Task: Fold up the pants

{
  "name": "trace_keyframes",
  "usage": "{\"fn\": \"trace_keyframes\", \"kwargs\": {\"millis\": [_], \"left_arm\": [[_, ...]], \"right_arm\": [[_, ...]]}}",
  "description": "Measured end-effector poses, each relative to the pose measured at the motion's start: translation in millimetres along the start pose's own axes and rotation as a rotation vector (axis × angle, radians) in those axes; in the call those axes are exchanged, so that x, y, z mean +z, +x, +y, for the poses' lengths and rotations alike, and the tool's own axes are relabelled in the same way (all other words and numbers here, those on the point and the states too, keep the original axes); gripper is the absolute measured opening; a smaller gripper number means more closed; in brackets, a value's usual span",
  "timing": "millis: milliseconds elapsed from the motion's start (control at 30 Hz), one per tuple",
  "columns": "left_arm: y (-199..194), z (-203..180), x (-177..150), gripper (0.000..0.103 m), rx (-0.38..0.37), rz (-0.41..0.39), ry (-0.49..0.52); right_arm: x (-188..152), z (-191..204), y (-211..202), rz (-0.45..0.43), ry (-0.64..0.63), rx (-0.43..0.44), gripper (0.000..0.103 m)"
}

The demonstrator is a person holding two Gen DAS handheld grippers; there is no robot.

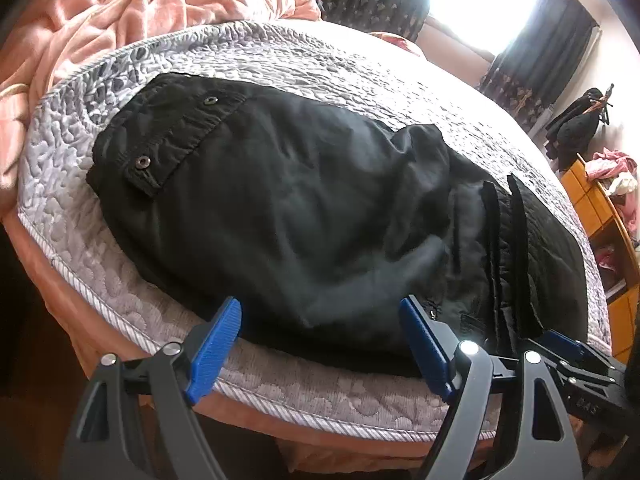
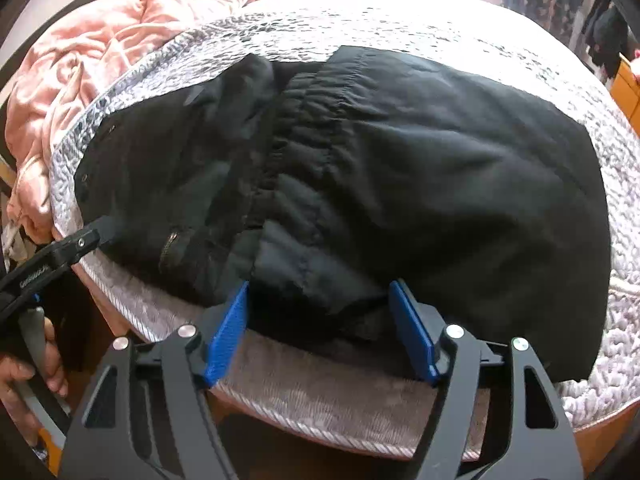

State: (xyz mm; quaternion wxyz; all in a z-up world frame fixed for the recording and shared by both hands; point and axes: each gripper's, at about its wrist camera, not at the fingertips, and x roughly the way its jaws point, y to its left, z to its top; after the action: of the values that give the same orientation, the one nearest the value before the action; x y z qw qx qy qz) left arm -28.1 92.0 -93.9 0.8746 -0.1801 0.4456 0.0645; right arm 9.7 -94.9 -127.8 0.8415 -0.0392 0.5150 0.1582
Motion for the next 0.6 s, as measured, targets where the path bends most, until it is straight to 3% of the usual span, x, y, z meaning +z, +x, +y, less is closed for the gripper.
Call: {"fn": "trace_keyframes", "kwargs": {"millis": [33,67,133,367,467,600], "left_arm": [[1,1,0,0.082,-0.003,0.004,-0.007],[2,2,-1,0.082,-0.004,0.006,-0.011],[4,2,-1,0.082,-0.006,0.012,-0.014],[8,8,-2,0.082,-0.005,0.009,-0.022],[16,15,-1,0.082,-0.008,0.023,-0.046],[19,29,-1,0.082,-0.008,0.022,-0.099]], "right_arm": [[0,-2,0,-0.004,0.005,0.019,0.052],[2,-2,1,-0.006,0.007,0.036,0.044],[2,-4,-3,-0.015,0.019,0.079,0.013],[18,-8,-48,-0.099,0.071,0.221,0.008],[27,6,-69,-0.136,0.027,0.238,0.008],[37,31,-63,-0.112,-0.031,0.295,0.008]]}}
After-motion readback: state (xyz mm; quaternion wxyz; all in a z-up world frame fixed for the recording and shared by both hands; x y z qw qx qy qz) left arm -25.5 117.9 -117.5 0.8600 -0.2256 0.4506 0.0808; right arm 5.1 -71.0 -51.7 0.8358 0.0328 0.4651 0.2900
